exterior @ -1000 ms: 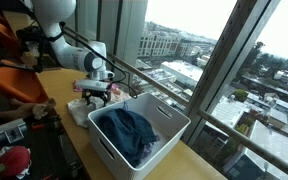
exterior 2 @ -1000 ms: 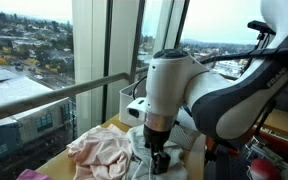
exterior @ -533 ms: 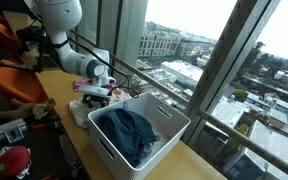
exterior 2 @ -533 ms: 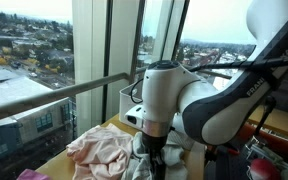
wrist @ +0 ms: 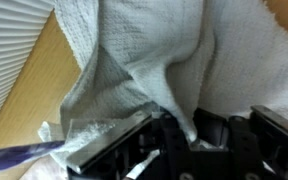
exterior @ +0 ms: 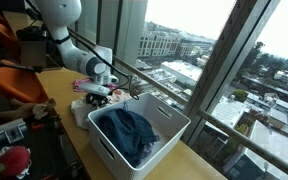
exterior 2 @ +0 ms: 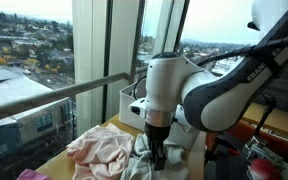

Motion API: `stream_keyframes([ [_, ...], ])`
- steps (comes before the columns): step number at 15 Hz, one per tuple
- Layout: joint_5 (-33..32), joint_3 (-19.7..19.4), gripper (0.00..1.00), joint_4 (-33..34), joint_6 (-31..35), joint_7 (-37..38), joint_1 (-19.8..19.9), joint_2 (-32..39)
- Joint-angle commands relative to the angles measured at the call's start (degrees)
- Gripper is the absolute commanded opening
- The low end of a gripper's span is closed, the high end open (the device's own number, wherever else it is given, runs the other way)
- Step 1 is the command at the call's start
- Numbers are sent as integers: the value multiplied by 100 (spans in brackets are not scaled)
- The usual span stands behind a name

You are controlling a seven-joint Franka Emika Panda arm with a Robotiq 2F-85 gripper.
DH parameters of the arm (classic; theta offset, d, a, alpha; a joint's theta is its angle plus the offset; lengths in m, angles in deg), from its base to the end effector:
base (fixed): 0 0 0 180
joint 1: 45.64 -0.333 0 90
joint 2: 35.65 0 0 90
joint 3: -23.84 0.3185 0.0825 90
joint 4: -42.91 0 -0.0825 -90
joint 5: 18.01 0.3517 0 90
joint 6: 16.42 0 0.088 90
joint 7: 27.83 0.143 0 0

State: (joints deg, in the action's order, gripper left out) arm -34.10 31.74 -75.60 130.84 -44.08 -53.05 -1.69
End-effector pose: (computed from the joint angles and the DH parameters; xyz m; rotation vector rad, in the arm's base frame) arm 0.5377 0.1490 0.1300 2.8488 1.1599 -0.1194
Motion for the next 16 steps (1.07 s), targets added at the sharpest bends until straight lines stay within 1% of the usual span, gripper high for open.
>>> stream_keyframes([
  [1,245,172,3,-738,-483,-169,155,-1235],
  [6,228,59,3,-1149,-996,-111,108,-2678],
  [9,232,-22,3,-1233,-1368,-131,128,-3570],
  [12,228,-153,3,-1099,-1879,-180,181,-4336],
  [16,201,-444,3,-593,-2580,-302,300,-5079],
])
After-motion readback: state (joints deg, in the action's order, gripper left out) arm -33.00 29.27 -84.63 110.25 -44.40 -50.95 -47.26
